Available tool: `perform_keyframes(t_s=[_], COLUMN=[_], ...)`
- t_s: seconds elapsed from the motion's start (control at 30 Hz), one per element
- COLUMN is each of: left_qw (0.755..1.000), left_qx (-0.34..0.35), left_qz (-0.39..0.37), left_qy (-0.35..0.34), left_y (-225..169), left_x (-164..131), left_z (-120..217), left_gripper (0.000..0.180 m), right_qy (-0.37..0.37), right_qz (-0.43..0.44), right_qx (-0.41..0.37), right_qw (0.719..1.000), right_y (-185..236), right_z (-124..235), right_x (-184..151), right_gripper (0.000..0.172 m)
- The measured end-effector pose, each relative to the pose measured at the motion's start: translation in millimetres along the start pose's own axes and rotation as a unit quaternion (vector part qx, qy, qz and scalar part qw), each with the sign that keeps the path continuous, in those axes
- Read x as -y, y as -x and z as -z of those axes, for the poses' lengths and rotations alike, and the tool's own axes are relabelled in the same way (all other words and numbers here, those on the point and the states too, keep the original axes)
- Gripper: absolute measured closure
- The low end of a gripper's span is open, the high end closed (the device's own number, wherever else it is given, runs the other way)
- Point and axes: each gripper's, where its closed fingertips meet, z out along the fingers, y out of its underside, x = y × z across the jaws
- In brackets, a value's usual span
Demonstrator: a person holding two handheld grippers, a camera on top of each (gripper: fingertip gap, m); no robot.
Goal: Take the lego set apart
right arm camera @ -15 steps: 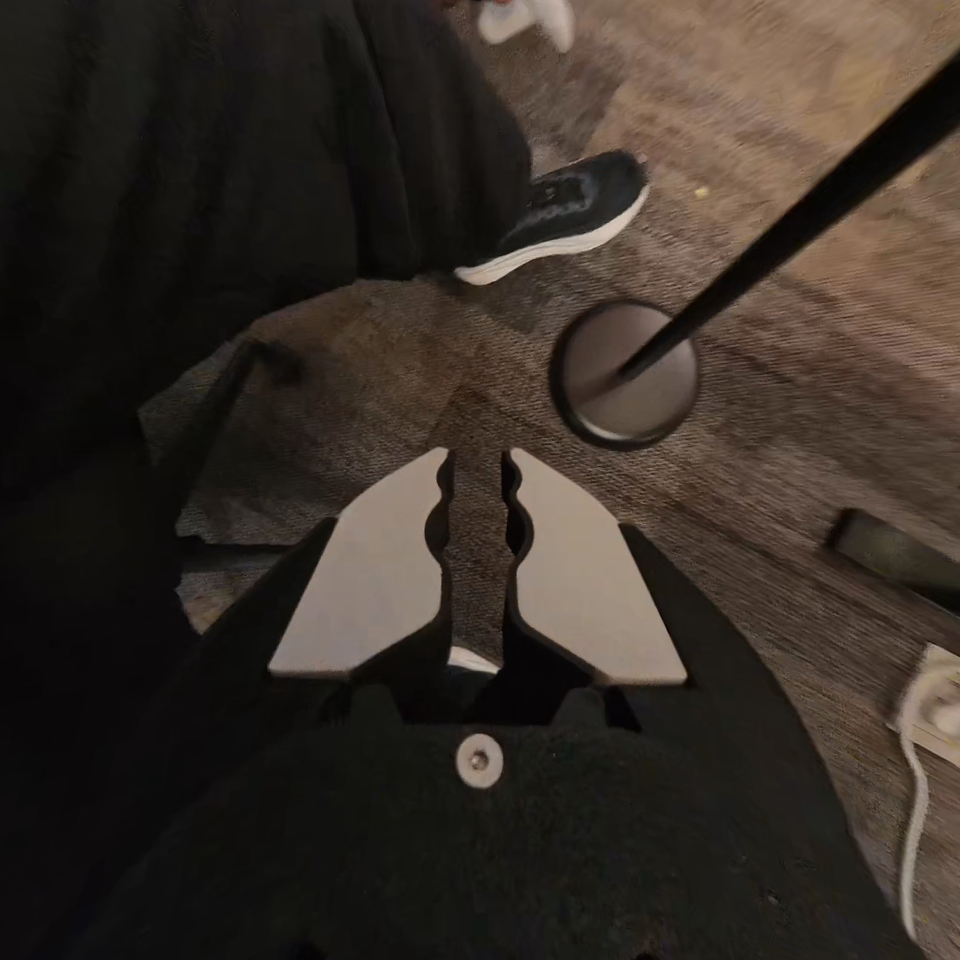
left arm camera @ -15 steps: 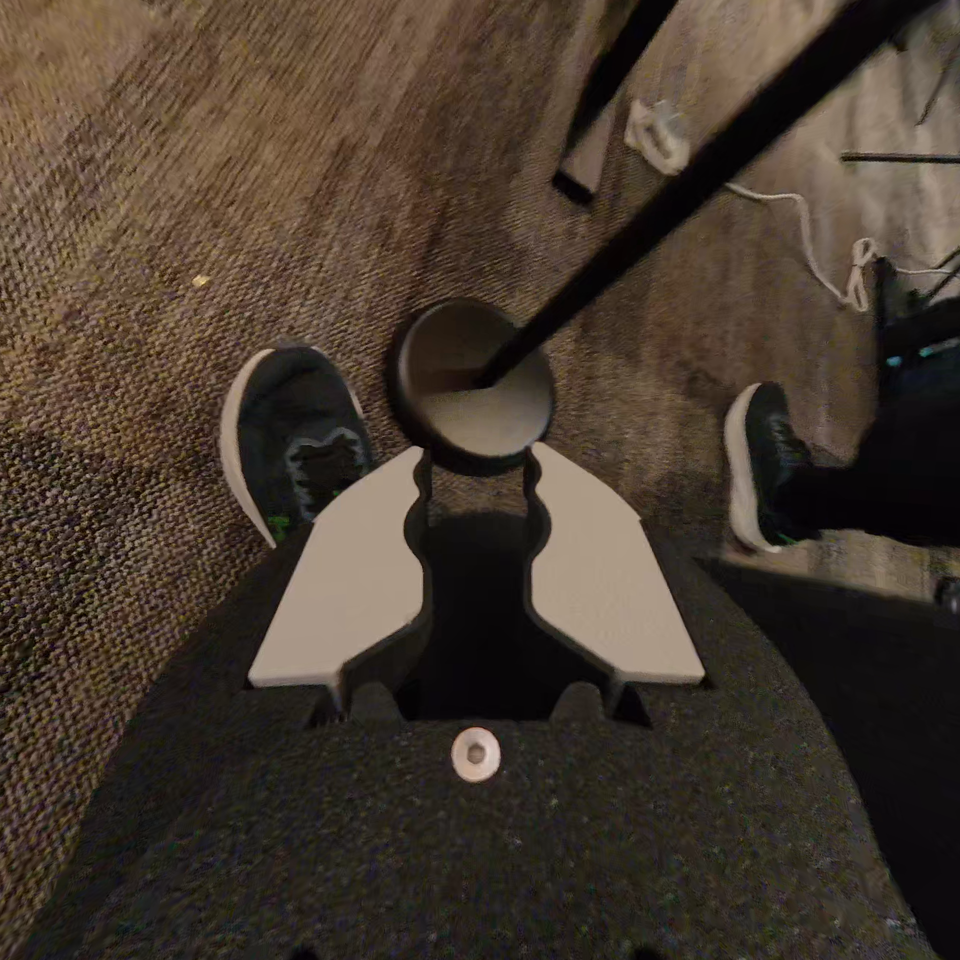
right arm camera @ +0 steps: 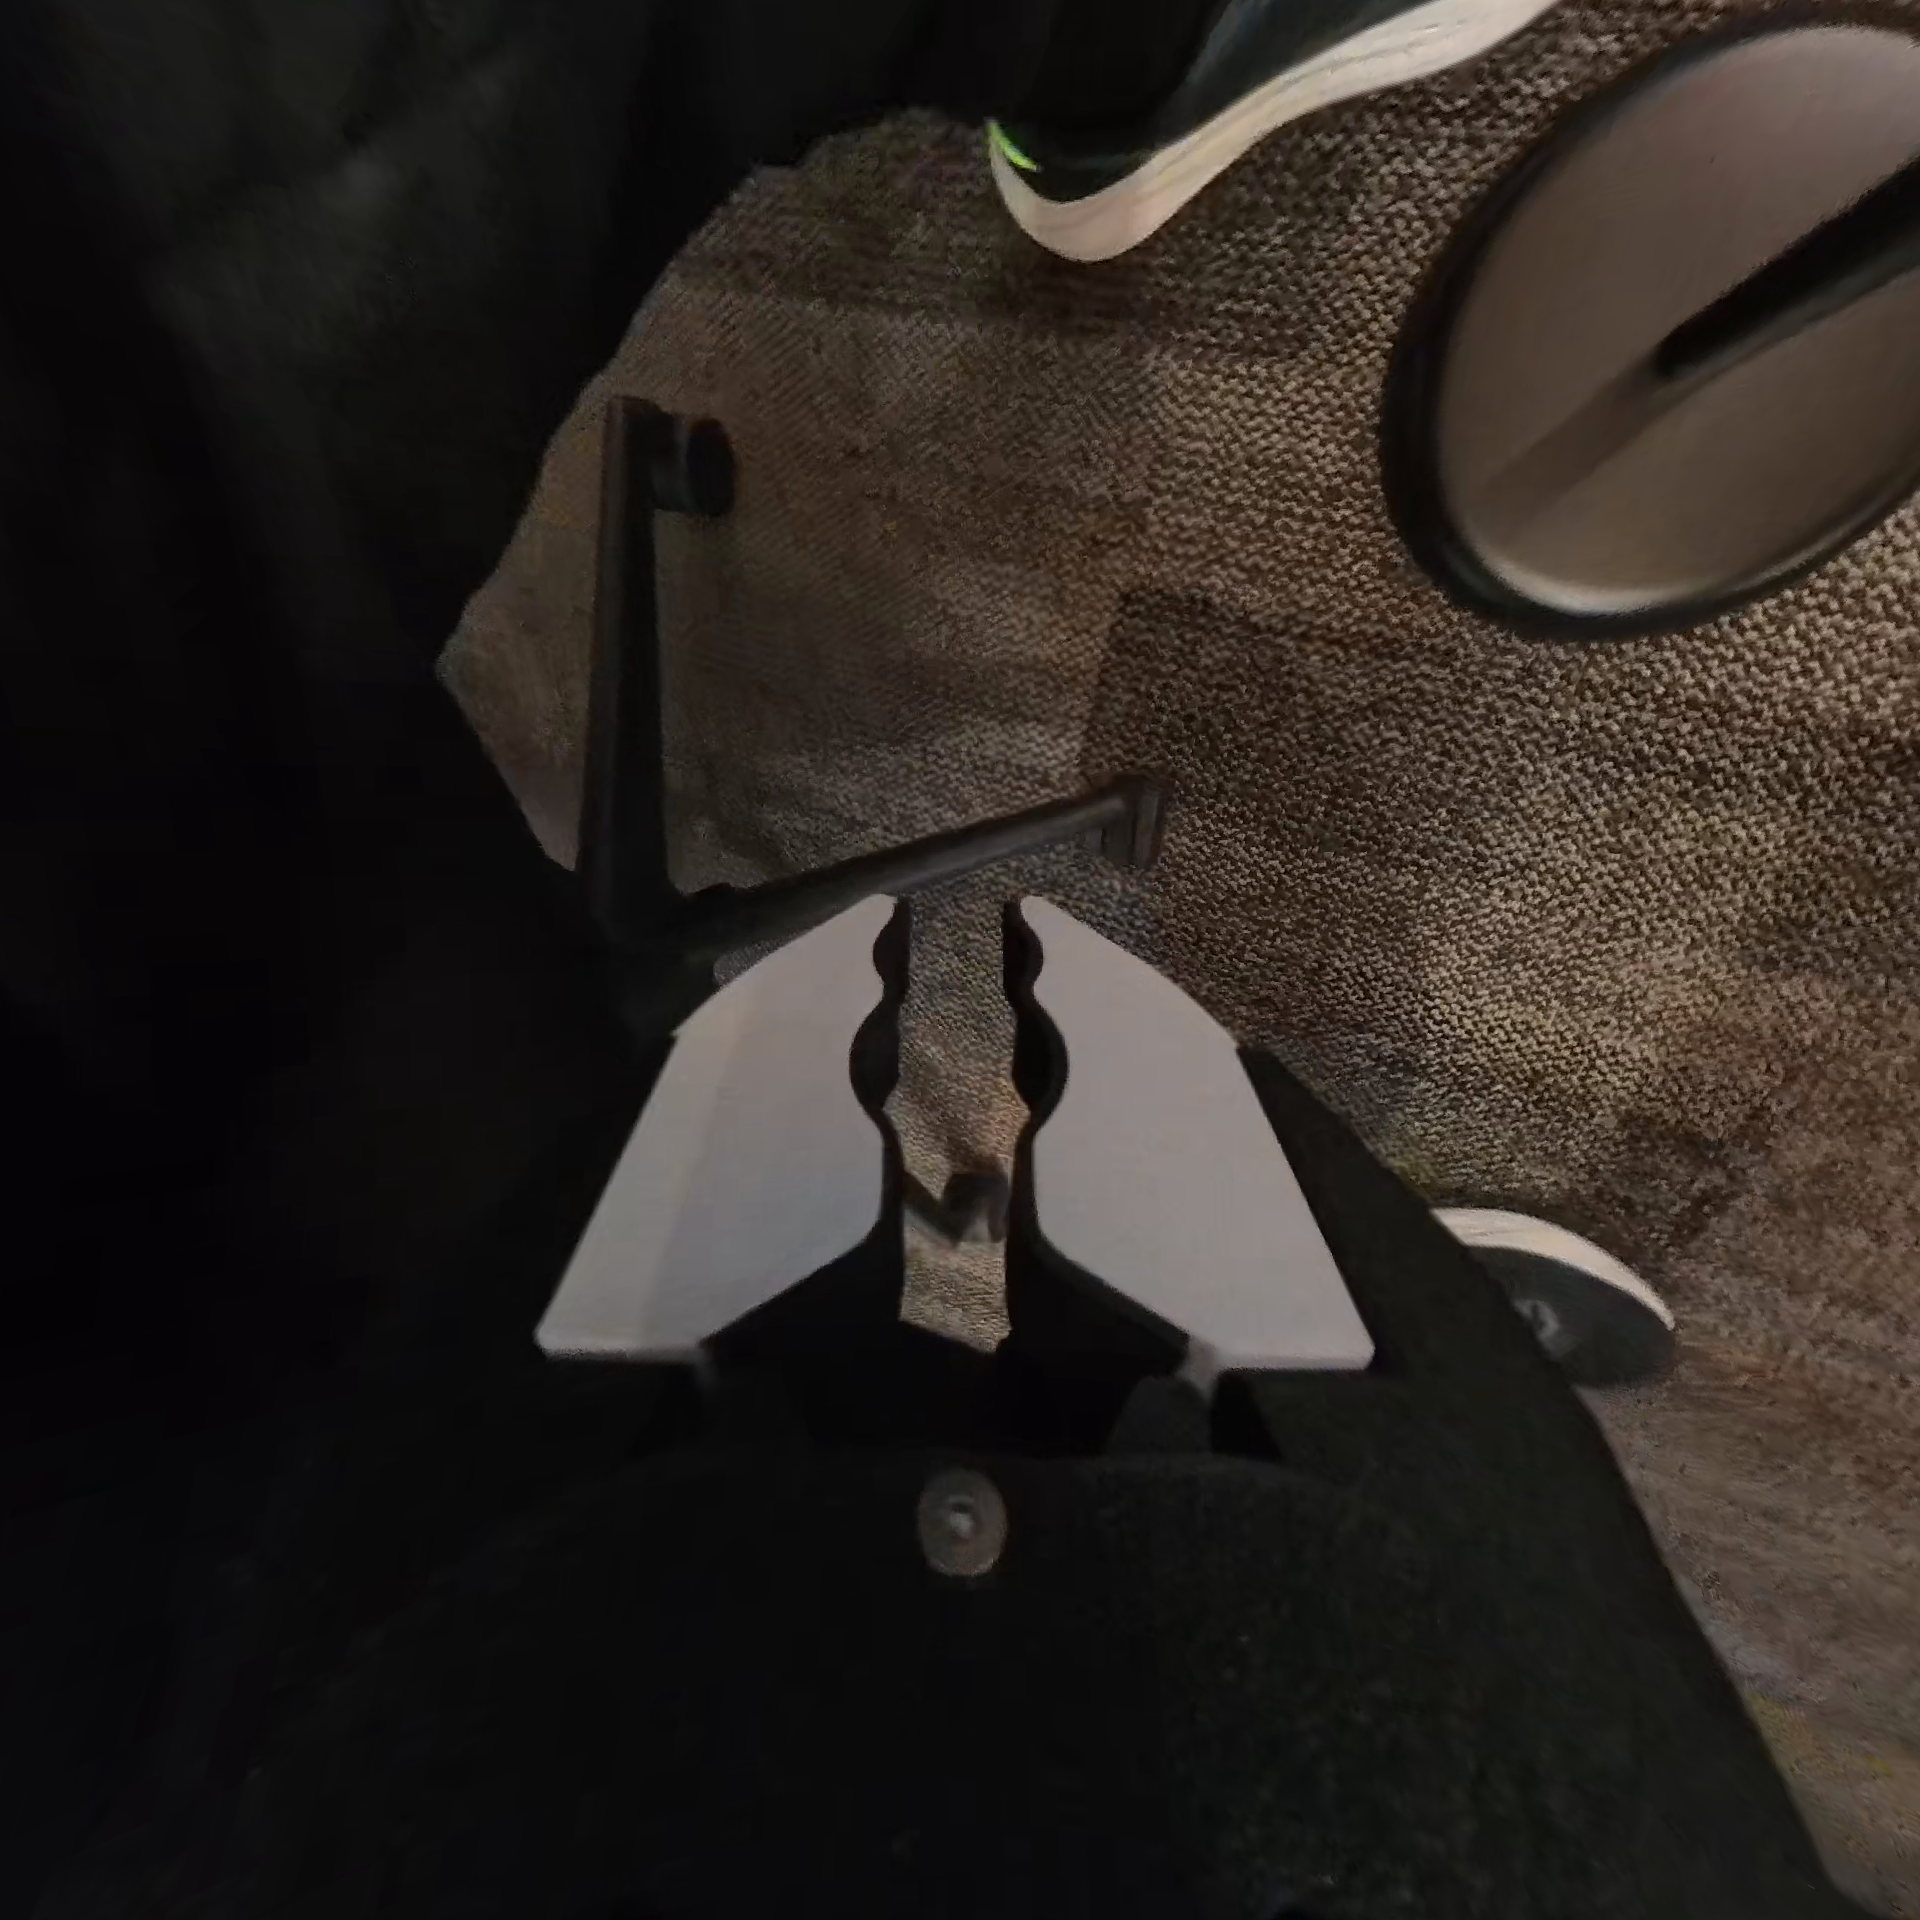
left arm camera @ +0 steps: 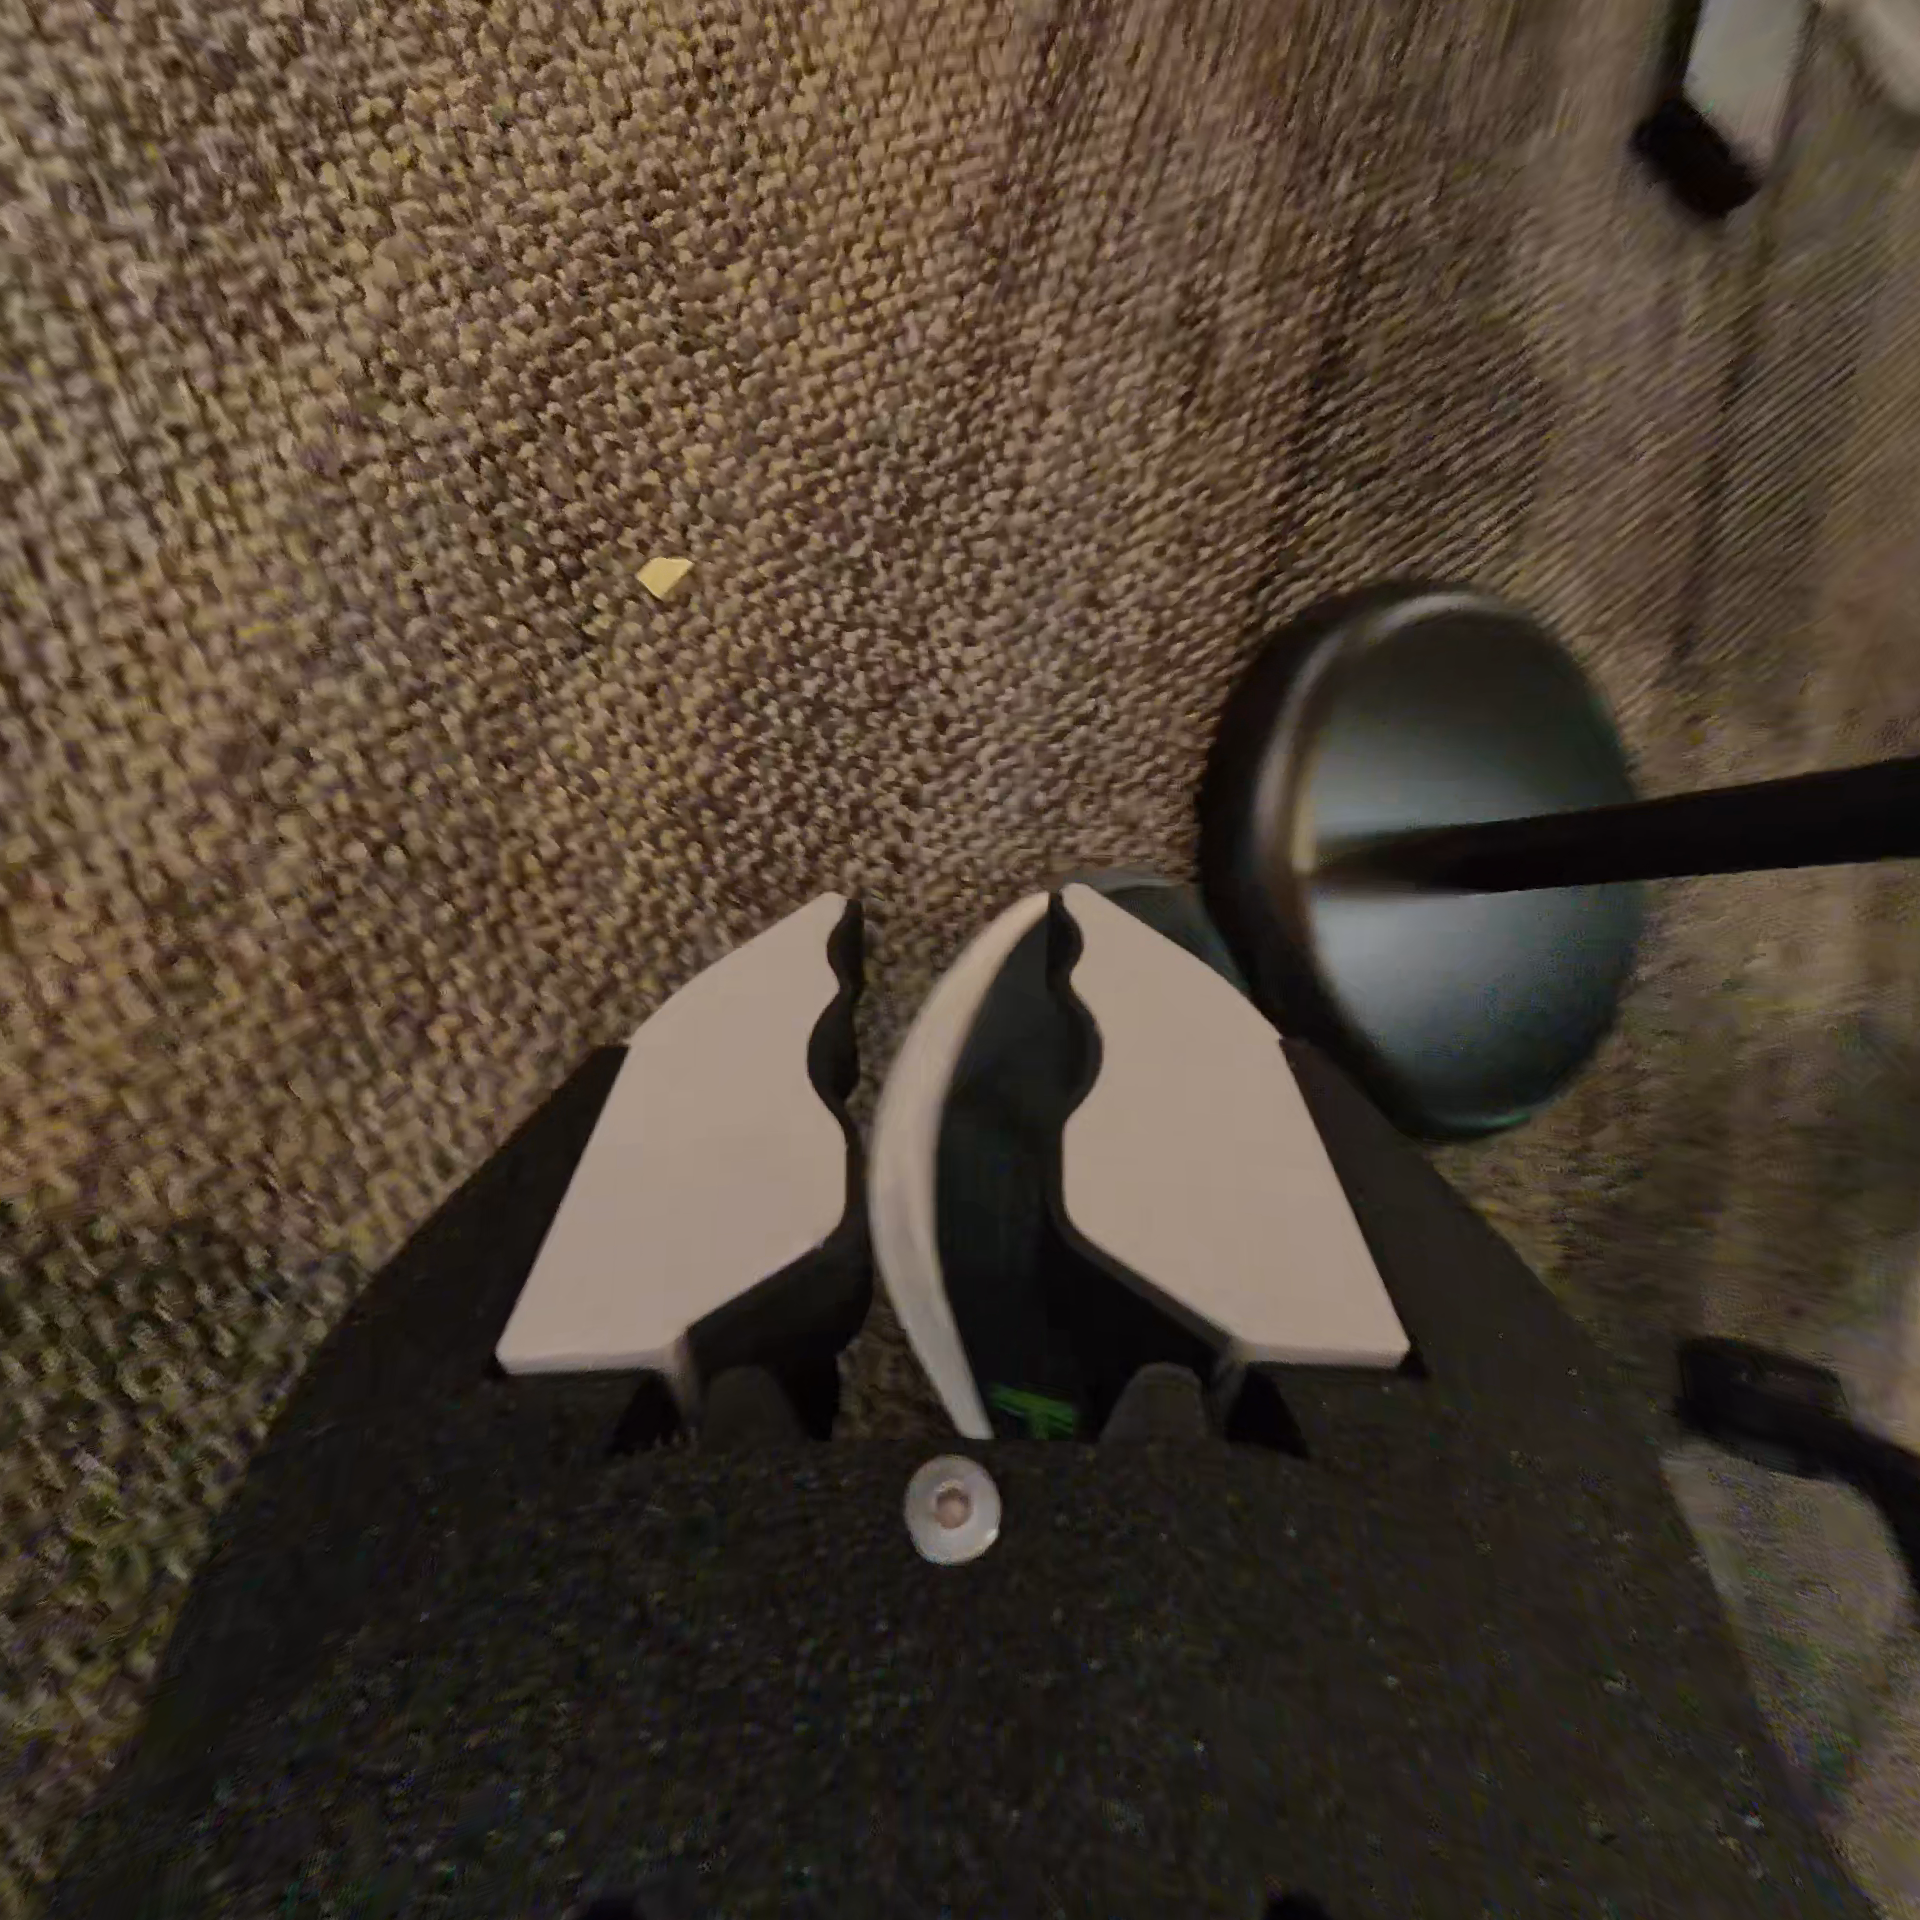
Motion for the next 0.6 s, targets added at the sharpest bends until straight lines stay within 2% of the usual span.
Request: perform_keyframes(t_s=[0.13, 0.23, 0.33, 0.53, 0.6], left_qw=[0.996, 0.995, 0.993, 0.977, 0.977], left_qx=[0.02, 0.029, 0.048, 0.085, 0.082], left_qz=[-0.083, -0.092, -0.105, -0.193, -0.197], left_qy=[0.009, -0.005, -0.002, 0.023, 0.013], left_y=[33.0, 57.9, 77.0, 92.1, 94.1], left_x=[17.0, 31.9, 33.1, 31.7, 37.5], left_z=[-47.6, -81.3, -105.9, -128.8, -131.8], left_gripper=[0.148, 0.152, 0.155, 0.153, 0.153], right_qy=[-0.005, -0.011, -0.014, 0.021, 0.03], right_qz=[-0.064, -0.137, -0.189, -0.164, -0.167], right_qx=[-0.037, -0.054, -0.058, -0.047, -0.037], right_qw=[0.997, 0.989, 0.98, 0.985, 0.985], right_y=[-7.8, -10.3, -1.8, 17.9, 20.6], right_z=[-3.6, -1.8, -0.2, -8.7, -15.8], right_x=[29.1, 44.7, 56.6, 84.0, 88.5], right_gripper=[0.154, 0.155, 0.155, 0.155, 0.155])
